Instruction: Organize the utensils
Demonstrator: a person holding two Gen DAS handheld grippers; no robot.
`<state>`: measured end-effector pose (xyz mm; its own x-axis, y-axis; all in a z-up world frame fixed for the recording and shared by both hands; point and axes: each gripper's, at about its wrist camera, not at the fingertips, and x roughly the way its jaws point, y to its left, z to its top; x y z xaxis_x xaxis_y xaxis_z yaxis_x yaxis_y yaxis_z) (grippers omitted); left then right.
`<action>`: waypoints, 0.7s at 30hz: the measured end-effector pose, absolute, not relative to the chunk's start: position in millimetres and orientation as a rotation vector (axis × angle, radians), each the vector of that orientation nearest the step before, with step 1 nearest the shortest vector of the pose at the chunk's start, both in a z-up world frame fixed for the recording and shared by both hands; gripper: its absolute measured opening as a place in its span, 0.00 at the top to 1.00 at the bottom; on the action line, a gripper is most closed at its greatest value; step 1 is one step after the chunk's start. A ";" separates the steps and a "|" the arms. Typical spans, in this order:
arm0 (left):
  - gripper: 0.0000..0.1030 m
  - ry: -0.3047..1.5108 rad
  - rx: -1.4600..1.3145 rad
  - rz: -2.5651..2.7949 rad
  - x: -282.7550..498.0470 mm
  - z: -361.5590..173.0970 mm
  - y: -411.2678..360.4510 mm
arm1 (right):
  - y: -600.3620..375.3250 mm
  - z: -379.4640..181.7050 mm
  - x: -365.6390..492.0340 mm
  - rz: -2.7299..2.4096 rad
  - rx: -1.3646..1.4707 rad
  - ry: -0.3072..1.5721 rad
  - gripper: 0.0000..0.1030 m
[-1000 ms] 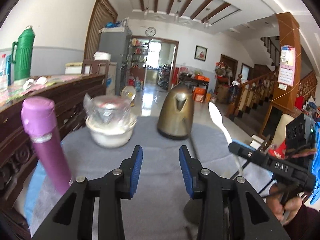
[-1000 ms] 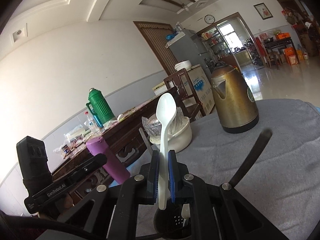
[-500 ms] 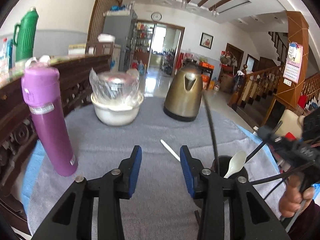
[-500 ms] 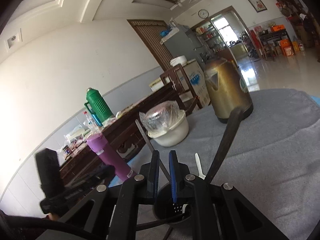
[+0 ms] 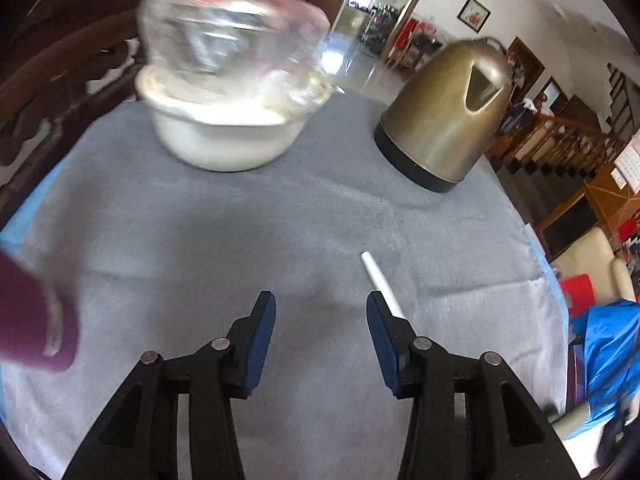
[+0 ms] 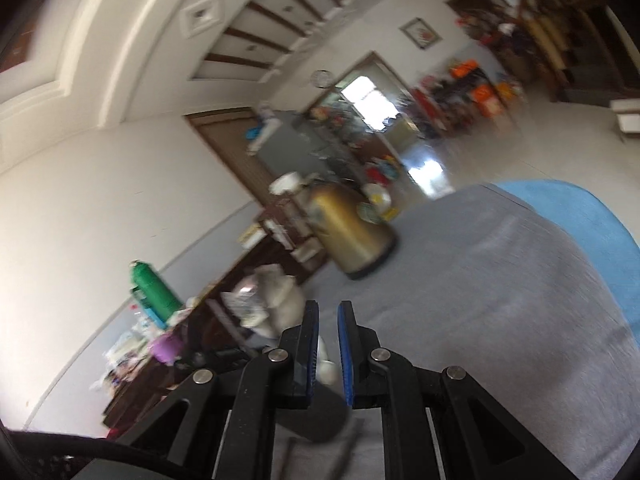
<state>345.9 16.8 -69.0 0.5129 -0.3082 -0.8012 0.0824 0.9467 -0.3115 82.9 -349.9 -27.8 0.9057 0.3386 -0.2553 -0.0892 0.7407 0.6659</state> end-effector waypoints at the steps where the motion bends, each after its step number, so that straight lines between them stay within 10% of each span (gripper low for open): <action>1: 0.54 1.024 -0.227 -0.242 352.2 -73.1 8.3 | -354.7 -41.8 88.2 0.197 0.715 0.407 0.88; 10: 0.55 1.136 -0.065 -0.216 394.1 -99.6 -45.6 | -353.5 -104.5 123.9 0.189 0.812 0.553 0.88; 21: 0.97 1.111 0.112 -0.240 401.2 -106.3 -74.9 | -331.1 -120.1 133.5 0.225 0.689 0.637 0.88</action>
